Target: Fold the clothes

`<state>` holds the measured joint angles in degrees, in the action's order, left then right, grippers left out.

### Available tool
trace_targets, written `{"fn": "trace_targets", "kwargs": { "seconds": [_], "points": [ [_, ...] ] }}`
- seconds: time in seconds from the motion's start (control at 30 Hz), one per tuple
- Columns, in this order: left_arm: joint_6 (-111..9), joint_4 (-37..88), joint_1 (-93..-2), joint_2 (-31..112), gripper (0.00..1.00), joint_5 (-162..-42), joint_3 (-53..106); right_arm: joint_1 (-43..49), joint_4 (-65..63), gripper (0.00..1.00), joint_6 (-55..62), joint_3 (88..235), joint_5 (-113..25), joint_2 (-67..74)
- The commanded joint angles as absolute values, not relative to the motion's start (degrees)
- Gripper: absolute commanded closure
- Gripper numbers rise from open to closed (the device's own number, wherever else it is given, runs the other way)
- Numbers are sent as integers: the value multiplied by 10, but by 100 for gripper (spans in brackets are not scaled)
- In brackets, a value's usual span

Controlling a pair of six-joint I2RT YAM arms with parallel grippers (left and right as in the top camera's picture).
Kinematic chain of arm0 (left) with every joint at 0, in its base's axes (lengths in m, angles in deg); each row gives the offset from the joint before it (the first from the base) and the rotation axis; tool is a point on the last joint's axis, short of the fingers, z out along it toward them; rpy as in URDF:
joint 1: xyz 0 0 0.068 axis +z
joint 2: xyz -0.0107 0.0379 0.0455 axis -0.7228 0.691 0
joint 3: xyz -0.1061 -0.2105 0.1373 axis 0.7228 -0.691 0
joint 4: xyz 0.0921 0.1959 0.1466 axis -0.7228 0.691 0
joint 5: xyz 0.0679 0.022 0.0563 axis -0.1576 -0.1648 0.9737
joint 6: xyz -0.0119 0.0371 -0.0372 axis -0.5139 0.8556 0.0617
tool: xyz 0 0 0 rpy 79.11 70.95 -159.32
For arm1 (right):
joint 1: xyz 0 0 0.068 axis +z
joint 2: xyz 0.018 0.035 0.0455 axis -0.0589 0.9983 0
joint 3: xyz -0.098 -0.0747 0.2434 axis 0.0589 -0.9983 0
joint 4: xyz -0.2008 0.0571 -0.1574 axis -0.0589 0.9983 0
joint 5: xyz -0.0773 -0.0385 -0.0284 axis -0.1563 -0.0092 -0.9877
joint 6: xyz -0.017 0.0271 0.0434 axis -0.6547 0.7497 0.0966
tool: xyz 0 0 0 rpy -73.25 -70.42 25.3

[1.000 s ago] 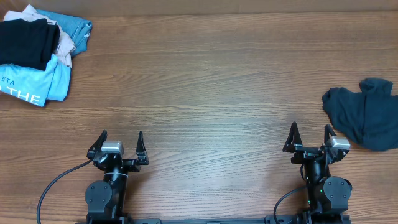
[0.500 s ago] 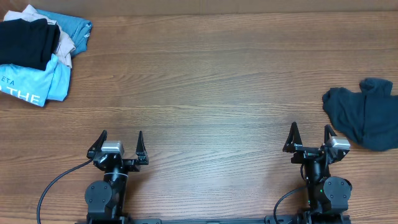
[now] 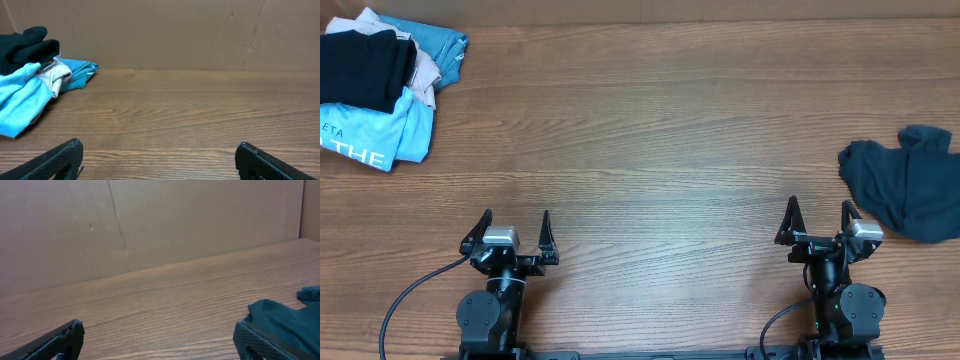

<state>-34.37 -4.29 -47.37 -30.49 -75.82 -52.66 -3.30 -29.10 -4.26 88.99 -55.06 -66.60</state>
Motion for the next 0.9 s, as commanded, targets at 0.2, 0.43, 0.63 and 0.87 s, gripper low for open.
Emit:
{"fn": "trace_targets", "kwargs": {
  "seconds": [0.2, 0.43, 0.63, 0.87],
  "points": [
    [-335, -43, -470, -309, 0, -762, -529, -34, -294, 0, -47, 884, -548, -670],
    [-335, -43, -470, -309, 0, -762, -529, -34, -294, 0, -47, 884, -548, -670],
    [-335, -43, -470, -309, 0, -763, -529, -34, -308, 0, 123, 884, -348, -670],
    [-335, -43, -470, -309, 0, -763, -529, -34, -440, 0, 289, 884, -153, -670]
  ]
}}
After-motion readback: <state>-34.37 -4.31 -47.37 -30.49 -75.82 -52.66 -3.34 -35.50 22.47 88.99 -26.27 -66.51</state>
